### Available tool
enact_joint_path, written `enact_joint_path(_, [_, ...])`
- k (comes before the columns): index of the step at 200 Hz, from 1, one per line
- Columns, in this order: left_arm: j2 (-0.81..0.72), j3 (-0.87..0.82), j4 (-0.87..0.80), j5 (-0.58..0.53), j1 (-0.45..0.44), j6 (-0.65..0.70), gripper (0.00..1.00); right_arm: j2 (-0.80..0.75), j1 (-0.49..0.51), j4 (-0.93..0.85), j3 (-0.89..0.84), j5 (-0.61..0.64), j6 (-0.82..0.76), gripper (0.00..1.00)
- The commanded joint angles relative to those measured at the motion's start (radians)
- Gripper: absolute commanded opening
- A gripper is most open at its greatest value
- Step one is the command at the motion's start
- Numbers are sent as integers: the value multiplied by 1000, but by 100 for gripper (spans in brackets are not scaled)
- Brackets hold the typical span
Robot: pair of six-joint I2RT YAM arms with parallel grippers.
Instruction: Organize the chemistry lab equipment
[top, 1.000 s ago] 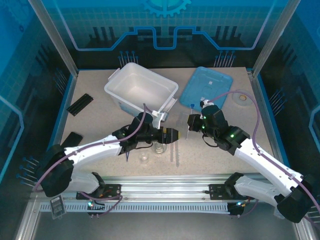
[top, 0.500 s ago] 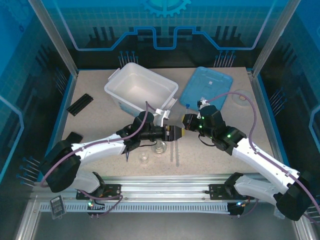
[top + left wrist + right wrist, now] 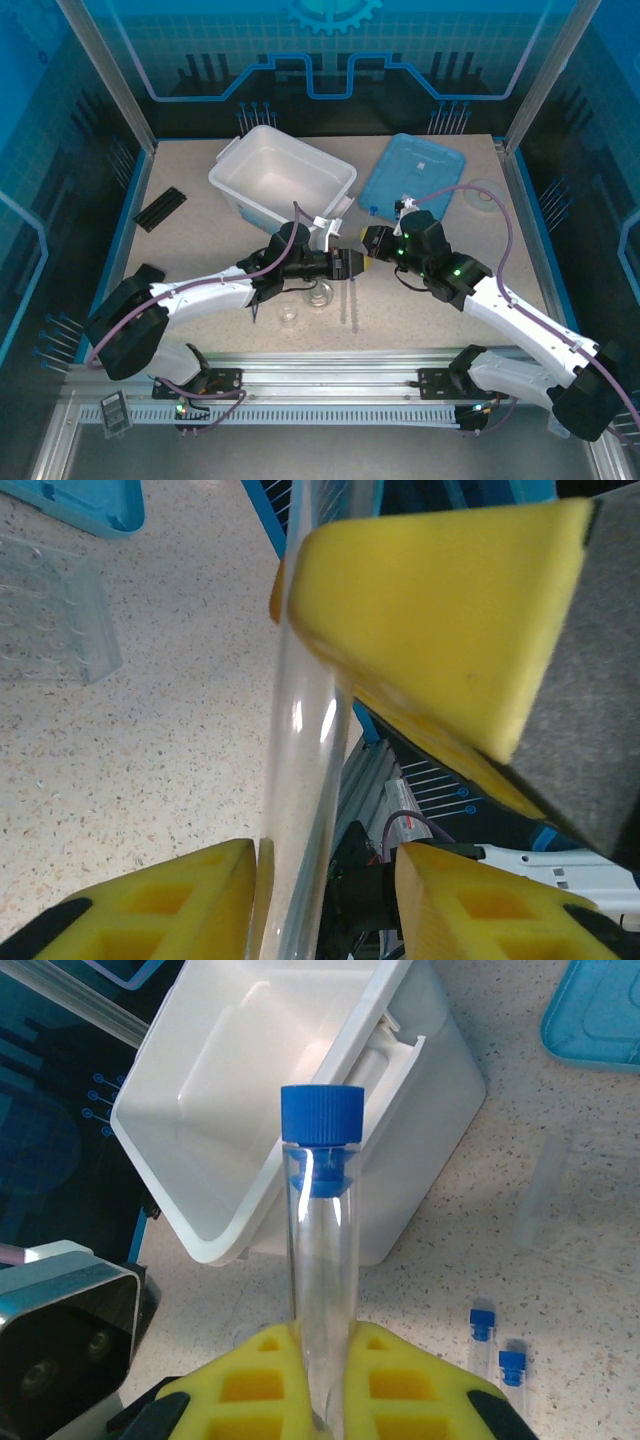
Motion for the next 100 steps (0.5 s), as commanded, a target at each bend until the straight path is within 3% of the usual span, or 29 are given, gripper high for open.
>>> enact_joint_path(1, [11, 29, 33, 21, -7, -1, 39, -11, 13, 32, -21, 19, 21, 3])
enact_joint_path(56, [15, 21, 32, 23, -4, -7, 34, -14, 12, 40, -24, 20, 27, 3])
enact_joint_path(100, [13, 23, 17, 15, -4, -1, 19, -21, 12, 31, -24, 26, 24, 3])
